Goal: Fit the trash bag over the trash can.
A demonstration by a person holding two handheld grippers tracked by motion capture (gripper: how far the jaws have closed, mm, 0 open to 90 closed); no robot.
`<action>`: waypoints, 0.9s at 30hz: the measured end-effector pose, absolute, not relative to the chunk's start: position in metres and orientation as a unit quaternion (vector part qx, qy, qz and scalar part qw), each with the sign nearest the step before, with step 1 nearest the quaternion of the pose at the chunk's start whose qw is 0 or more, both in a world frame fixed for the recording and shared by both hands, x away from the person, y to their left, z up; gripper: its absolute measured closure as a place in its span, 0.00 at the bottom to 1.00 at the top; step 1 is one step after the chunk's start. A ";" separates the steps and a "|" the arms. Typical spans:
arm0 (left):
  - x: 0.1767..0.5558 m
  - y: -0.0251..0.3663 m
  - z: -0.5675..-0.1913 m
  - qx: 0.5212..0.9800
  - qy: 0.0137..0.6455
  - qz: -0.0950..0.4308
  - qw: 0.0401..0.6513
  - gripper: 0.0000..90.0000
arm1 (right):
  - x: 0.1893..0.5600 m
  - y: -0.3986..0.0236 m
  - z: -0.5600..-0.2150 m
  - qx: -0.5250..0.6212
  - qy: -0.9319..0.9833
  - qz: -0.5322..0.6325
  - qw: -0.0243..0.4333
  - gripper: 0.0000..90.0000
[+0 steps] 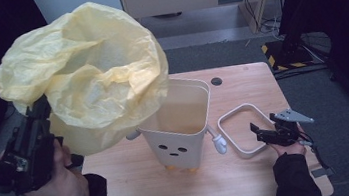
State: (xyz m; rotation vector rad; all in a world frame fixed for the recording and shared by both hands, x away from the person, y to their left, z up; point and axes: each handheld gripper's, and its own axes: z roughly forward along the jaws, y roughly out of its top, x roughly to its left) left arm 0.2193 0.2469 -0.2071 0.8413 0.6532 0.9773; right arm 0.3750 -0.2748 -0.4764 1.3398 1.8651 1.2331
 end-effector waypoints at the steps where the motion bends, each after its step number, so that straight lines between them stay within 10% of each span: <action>1: 0.220 0.242 -0.207 0.387 0.297 0.443 0.752 0.96 | 0.375 -0.275 -0.476 0.496 0.690 0.456 0.265 0.14; 27: 0.223 0.158 -0.214 0.447 0.247 0.340 0.790 0.96 | 0.375 -0.275 -0.476 0.496 0.690 0.457 0.264 0.14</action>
